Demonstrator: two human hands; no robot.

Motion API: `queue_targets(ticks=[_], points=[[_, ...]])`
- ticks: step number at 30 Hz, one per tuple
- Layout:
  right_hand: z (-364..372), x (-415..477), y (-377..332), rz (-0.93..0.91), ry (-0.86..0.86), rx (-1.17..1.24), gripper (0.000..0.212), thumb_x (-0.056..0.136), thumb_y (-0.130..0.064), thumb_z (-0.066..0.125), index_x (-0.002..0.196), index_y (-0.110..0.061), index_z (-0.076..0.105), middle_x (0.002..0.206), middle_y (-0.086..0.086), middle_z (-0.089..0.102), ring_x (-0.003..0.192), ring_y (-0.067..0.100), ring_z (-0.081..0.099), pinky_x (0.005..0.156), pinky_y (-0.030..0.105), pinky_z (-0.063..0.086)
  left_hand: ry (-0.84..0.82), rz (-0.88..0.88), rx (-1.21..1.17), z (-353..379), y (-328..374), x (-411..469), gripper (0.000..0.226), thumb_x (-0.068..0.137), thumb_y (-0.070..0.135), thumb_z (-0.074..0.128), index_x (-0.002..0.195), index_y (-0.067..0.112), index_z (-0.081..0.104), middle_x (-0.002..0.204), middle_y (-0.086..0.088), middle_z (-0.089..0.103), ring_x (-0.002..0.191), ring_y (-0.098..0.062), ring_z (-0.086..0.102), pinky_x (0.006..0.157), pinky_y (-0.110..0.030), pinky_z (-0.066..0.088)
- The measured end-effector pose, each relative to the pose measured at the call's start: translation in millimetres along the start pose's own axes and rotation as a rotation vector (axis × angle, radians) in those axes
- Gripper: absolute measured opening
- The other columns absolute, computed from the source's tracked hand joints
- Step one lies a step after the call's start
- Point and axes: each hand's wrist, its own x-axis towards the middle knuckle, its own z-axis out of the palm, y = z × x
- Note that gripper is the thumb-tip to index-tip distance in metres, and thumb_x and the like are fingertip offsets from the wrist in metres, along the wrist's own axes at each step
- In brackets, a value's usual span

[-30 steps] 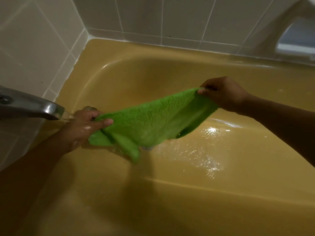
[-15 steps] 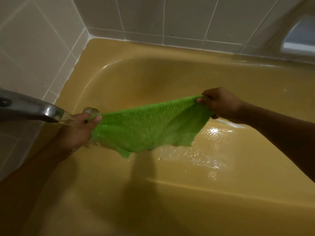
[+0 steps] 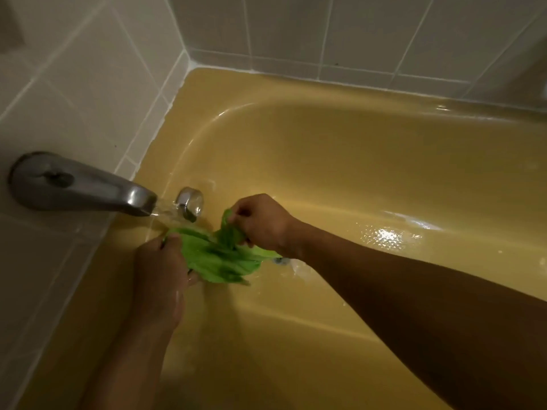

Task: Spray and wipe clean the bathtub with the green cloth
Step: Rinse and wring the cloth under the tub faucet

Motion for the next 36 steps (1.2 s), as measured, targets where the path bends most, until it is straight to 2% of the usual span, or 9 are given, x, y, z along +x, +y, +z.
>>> queue_targets(ticks=[3, 6, 9, 13, 17, 21, 28, 31, 36], points=[[32, 17, -19, -0.025, -0.045, -0.046, 0.017, 0.098, -0.010, 0.061, 0.092, -0.010, 0.077, 0.083, 0.004, 0.069, 0.072, 0.018, 0.061, 0.063, 0.031, 0.052, 0.058, 0.066, 0.048, -22, -9, -3, 0.024, 0.107, 0.022, 0.051, 0.091, 0.019, 0.068, 0.088, -0.001, 0.067, 0.081, -0.019, 0.066, 0.060, -0.030, 0.054], [51, 23, -37, -0.055, -0.112, -0.172, 0.029, 0.101, -0.023, 0.062, 0.074, -0.014, 0.070, 0.067, -0.003, 0.058, 0.060, 0.013, 0.053, 0.061, 0.027, 0.046, 0.081, 0.110, 0.125, -44, -12, -2, 0.023, 0.092, 0.047, 0.058, 0.078, 0.035, 0.072, 0.091, -0.002, 0.070, 0.090, -0.030, 0.070, 0.082, -0.057, 0.061], [60, 29, -45, -0.047, -0.116, -0.153, 0.039, 0.103, -0.017, 0.059, 0.064, -0.020, 0.057, 0.065, 0.000, 0.054, 0.060, 0.016, 0.052, 0.059, 0.028, 0.043, 0.088, 0.116, 0.223, -60, -8, -1, 0.022, 0.083, 0.057, 0.052, 0.079, 0.043, 0.069, 0.093, -0.003, 0.068, 0.091, -0.035, 0.069, 0.085, -0.065, 0.058], [63, 33, -52, -0.041, -0.145, -0.122, 0.026, 0.103, -0.016, 0.060, 0.079, -0.012, 0.068, 0.067, 0.001, 0.053, 0.058, 0.015, 0.050, 0.058, 0.030, 0.045, 0.117, 0.150, 0.271, -70, -3, 0, 0.028, 0.104, 0.037, 0.056, 0.080, 0.022, 0.061, 0.088, 0.003, 0.065, 0.088, -0.033, 0.066, 0.084, -0.062, 0.058], [60, 33, -46, -0.038, -0.126, -0.104, 0.032, 0.105, -0.019, 0.056, 0.074, -0.018, 0.060, 0.060, -0.002, 0.050, 0.049, 0.014, 0.046, 0.044, 0.024, 0.039, 0.117, 0.115, 0.272, -73, -4, 6, 0.030, 0.104, 0.037, 0.056, 0.079, 0.022, 0.063, 0.088, 0.000, 0.066, 0.088, -0.034, 0.066, 0.086, -0.063, 0.058], [59, 34, -42, 0.013, -0.205, 0.024, 0.031, 0.105, -0.014, 0.057, 0.075, -0.012, 0.065, 0.048, -0.007, 0.052, 0.044, 0.011, 0.048, 0.049, 0.028, 0.044, 0.126, 0.087, 0.241, -71, 1, 9, 0.029, 0.104, 0.033, 0.057, 0.077, 0.024, 0.062, 0.088, 0.004, 0.065, 0.092, -0.033, 0.066, 0.089, -0.062, 0.058], [41, 32, -44, 0.047, -0.172, -0.013, 0.032, 0.099, 0.002, 0.053, 0.070, -0.009, 0.061, 0.052, 0.008, 0.053, 0.045, 0.019, 0.049, 0.050, 0.030, 0.046, 0.132, 0.100, 0.259, -72, 4, 15, 0.028, 0.102, 0.031, 0.062, 0.075, 0.022, 0.063, 0.084, 0.003, 0.065, 0.086, -0.031, 0.066, 0.088, -0.060, 0.058], [41, 32, -43, 0.077, -0.172, -0.084, 0.033, 0.103, -0.008, 0.053, 0.071, -0.007, 0.059, 0.056, 0.008, 0.054, 0.047, 0.019, 0.051, 0.044, 0.026, 0.045, 0.134, 0.110, 0.226, -71, 5, 15, 0.029, 0.102, 0.027, 0.062, 0.074, 0.023, 0.061, 0.081, 0.003, 0.064, 0.080, -0.027, 0.063, 0.087, -0.058, 0.057], [52, 34, -43, 0.037, -0.260, -0.424, 0.013, 0.105, -0.007, 0.047, 0.094, -0.007, 0.054, 0.094, 0.017, 0.059, 0.077, 0.027, 0.057, 0.074, 0.040, 0.055, 0.145, 0.112, 0.222, -70, 9, 15, 0.030, 0.101, 0.031, 0.064, 0.071, 0.023, 0.065, 0.078, -0.002, 0.067, 0.079, -0.029, 0.065, 0.084, -0.059, 0.057]])
